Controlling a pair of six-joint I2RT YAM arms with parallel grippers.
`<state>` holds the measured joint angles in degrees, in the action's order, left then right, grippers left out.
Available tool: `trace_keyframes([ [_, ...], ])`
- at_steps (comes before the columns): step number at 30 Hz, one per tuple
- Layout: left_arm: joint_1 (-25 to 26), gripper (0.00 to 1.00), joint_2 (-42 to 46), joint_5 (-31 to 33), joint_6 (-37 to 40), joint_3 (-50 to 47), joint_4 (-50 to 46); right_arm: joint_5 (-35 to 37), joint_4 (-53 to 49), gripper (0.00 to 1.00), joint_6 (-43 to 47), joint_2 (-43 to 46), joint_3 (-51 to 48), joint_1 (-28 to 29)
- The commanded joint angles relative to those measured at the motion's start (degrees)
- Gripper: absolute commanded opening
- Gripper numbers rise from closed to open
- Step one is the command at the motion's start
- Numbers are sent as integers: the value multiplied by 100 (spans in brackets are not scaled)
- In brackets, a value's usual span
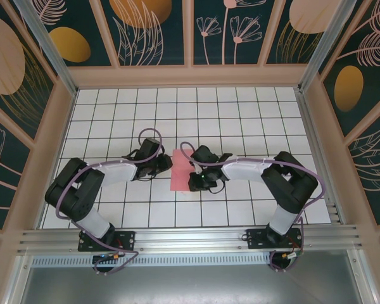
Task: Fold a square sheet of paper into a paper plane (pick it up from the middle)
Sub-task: Fold the triangle a second time at the center of the table, then turn over the paper at the center of the table.
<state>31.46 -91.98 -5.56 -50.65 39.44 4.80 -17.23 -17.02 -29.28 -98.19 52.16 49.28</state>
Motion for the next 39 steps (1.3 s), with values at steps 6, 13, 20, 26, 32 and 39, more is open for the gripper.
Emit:
trace_keyframes([
  [6,-22,54,1121,64,-209,-402,-122,924,-80,35,52,310,1092,-92],
  [13,-13,63,1484,-674,-639,-952,696,1027,-41,36,89,-341,1591,-471],
  [20,198,66,1241,-854,-866,-1049,1007,1061,-29,35,167,-1223,2105,-853],
  [26,343,66,1099,-812,-1028,-1101,1080,1082,-118,36,389,-1589,2326,-929],
  [32,338,69,1172,-569,-1165,-1193,987,1084,-316,44,602,-1288,2133,-789],
  [39,343,70,1064,-791,-1284,-1263,1327,213,45,51,460,-710,1332,-797],
])
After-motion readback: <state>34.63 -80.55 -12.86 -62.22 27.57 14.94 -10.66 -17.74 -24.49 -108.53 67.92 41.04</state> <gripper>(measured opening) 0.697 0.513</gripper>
